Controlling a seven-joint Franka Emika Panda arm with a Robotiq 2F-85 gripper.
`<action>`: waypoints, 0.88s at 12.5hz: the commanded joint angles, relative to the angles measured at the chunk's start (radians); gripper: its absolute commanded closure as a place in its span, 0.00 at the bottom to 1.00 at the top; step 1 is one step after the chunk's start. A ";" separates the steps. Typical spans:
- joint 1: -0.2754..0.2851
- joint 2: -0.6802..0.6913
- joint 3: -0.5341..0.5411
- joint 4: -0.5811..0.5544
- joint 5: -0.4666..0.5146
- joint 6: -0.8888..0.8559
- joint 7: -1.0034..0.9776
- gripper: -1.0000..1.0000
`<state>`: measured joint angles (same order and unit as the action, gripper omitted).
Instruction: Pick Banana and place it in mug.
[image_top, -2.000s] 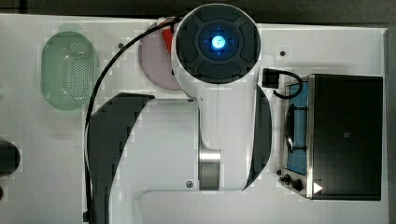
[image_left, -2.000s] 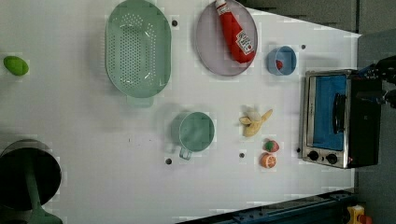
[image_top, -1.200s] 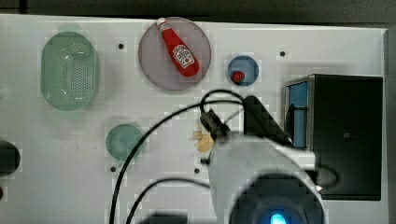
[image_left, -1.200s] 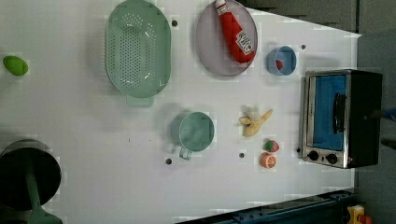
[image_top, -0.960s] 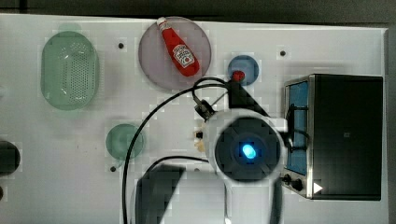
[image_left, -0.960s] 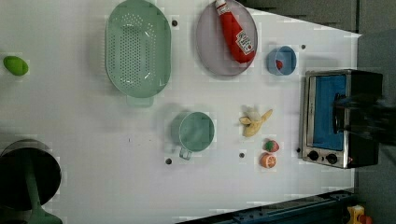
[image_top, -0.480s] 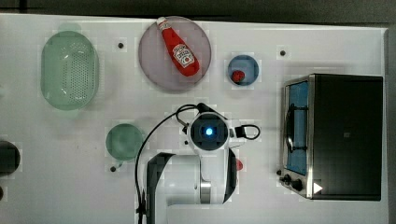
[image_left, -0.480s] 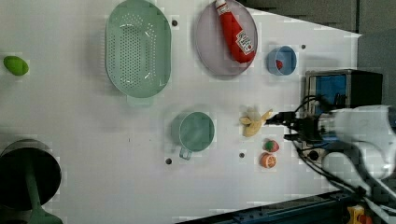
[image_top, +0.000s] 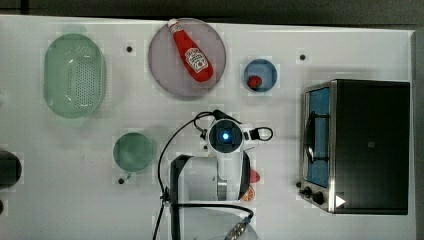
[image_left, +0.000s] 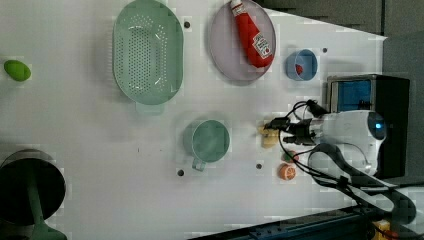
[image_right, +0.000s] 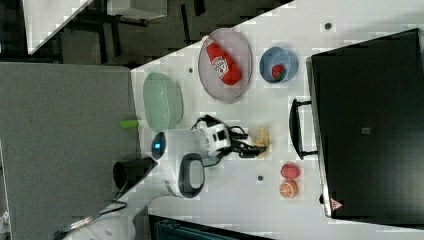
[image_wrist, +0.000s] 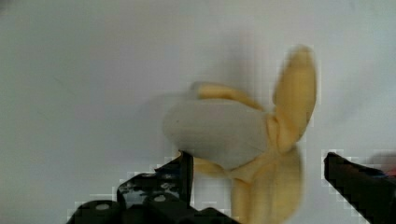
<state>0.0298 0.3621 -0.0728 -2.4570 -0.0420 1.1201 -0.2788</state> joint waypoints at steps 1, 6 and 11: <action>0.000 -0.010 0.026 0.006 0.011 0.075 -0.039 0.00; -0.002 0.013 0.035 0.001 0.011 0.097 -0.039 0.33; -0.003 0.012 0.035 0.002 0.011 0.097 -0.039 0.67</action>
<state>0.0338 0.3699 -0.0331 -2.4531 -0.0119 1.2207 -0.2988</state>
